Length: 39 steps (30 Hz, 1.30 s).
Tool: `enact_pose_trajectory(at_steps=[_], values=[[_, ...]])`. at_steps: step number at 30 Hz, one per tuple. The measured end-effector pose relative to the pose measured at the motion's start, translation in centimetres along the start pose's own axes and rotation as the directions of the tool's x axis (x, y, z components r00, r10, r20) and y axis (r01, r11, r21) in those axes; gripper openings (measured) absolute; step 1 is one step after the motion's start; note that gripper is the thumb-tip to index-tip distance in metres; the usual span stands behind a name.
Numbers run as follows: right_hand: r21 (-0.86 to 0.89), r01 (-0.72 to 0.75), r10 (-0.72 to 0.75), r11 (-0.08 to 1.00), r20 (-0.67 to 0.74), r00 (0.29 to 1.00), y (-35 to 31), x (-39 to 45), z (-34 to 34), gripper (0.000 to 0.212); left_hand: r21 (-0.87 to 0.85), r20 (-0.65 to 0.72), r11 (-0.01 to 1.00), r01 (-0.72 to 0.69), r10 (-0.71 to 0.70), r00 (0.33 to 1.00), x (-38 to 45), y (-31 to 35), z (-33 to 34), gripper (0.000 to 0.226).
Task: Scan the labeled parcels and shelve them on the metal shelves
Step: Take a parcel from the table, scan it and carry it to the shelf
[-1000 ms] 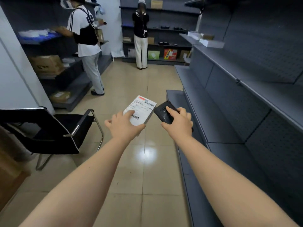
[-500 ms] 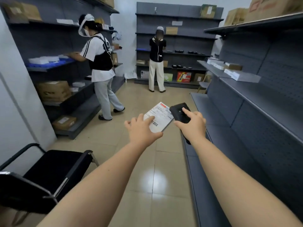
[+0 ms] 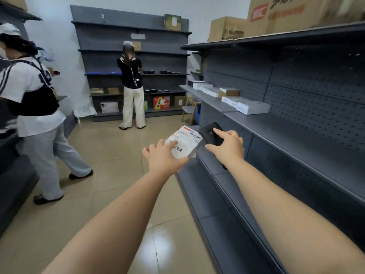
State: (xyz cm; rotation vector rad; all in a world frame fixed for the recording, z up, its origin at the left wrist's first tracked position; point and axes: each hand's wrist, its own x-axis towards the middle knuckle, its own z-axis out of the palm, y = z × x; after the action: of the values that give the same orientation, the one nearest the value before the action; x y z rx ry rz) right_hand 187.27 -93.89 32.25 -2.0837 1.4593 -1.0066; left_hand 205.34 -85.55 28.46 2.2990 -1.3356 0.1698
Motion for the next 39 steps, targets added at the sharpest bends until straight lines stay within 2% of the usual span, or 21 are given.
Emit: enact_pose_trajectory(at_steps=[8,12,16,21,24,26,30,32,33,36,37,39], values=[[-0.105,-0.059,0.042,0.993,-0.162,0.986,4.9,17.5,-2.2,0.065,-0.098,-0.011,0.979,-0.179,0.178,0.984,18.0,11.9,5.9,0.073],[-0.140,-0.134,0.096,0.981,-0.247,0.964,7.9,24.7,-3.9,0.064,-0.154,0.008,0.943,-0.294,0.299,0.954,24.9,17.9,8.7,0.075],[-0.124,-0.241,0.178,0.962,-0.385,0.906,11.2,29.9,-6.0,0.064,-0.299,0.063,0.867,-0.398,0.434,0.899,28.3,24.7,12.3,0.075],[-0.105,-0.397,0.294,0.912,-0.506,0.811,15.4,33.6,-8.2,0.068,-0.350,0.155,0.787,-0.508,0.583,0.797,31.0,32.3,17.5,0.066],[-0.102,-0.489,0.354,0.866,-0.567,0.744,17.4,34.5,-8.3,0.069,-0.381,0.183,0.757,-0.530,0.624,0.760,32.7,35.0,20.5,0.047],[-0.083,-0.524,0.378,0.848,-0.598,0.707,18.4,34.8,-8.0,0.069,-0.410,0.240,0.740,-0.534,0.652,0.719,33.8,36.1,22.0,0.043],[-0.084,-0.580,0.401,0.810,-0.643,0.653,19.4,35.7,-7.1,0.069,-0.345,0.300,0.663,-0.665,0.749,0.591,35.4,36.0,22.7,0.077],[-0.087,-0.610,0.410,0.787,-0.665,0.624,19.6,36.2,-6.5,0.068,-0.260,0.262,0.556,-0.789,0.828,0.497,36.1,35.4,22.3,0.095],[-0.080,-0.624,0.418,0.777,-0.676,0.607,19.6,36.4,-6.3,0.068,-0.232,0.232,0.466,-0.854,0.879,0.416,36.7,35.1,22.3,0.099],[-0.042,-0.644,0.440,0.764,-0.697,0.567,19.7,36.7,-5.5,0.067,-0.231,0.167,0.144,-0.962,0.980,0.107,39.0,34.8,23.3,0.089],[-0.037,-0.652,0.444,0.758,-0.703,0.556,19.6,36.6,-5.3,0.067,-0.237,0.158,0.095,-0.967,0.986,0.058,39.7,34.7,23.9,0.088],[-0.041,-0.669,0.442,0.743,-0.721,0.534,19.4,36.5,-5.1,0.068,-0.224,0.135,0.089,-0.970,0.989,0.060,40.6,34.7,24.9,0.088]])
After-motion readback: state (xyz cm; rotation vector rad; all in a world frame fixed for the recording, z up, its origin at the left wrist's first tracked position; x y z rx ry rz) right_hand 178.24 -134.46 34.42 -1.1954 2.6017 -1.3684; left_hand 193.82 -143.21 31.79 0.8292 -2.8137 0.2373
